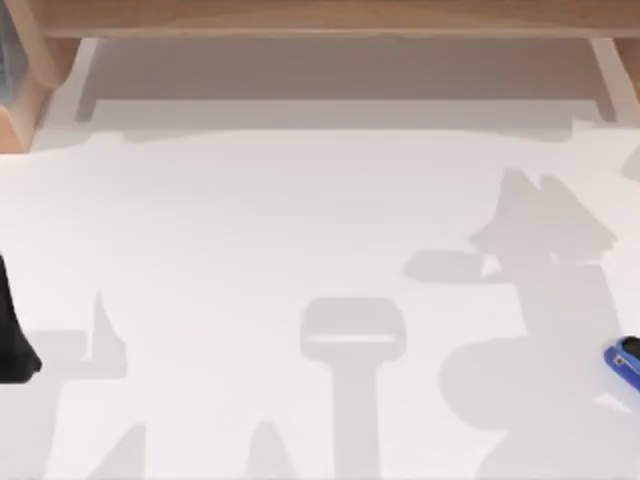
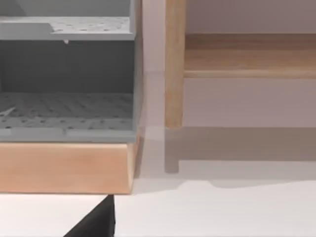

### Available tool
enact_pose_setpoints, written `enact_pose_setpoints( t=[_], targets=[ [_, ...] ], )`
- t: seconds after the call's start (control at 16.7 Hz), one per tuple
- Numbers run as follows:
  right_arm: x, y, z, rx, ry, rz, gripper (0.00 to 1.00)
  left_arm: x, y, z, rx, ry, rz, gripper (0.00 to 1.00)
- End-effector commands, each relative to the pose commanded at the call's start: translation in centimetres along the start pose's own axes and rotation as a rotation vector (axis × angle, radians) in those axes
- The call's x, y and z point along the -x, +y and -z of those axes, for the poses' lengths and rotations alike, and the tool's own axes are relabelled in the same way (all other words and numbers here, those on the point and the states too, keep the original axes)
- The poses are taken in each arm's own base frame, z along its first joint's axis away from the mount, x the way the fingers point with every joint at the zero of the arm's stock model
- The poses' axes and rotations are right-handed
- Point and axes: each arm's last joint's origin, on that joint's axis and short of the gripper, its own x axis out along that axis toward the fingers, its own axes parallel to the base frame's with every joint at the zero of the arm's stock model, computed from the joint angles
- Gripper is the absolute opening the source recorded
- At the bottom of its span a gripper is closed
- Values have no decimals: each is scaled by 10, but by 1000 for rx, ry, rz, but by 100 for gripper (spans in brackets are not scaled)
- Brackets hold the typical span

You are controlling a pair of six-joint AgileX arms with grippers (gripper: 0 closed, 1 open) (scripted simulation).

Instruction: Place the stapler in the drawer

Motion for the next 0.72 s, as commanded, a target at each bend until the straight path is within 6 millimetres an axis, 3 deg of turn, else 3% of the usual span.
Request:
enact_pose_setpoints(
  t=[0.18, 0.36, 0.54, 0.72],
  targets=[
    [-36, 35, 51, 171, 9, -18, 100, 0, 0, 0, 0, 0, 0, 100],
    [-53, 67, 92, 301, 16, -22, 100, 0, 0, 0, 0, 0, 0, 100],
    [-58, 86, 116, 376, 22, -18, 100, 0, 0, 0, 0, 0, 0, 100],
    [-59, 89, 120, 390, 24, -16, 100, 0, 0, 0, 0, 0, 0, 100]
  ],
)
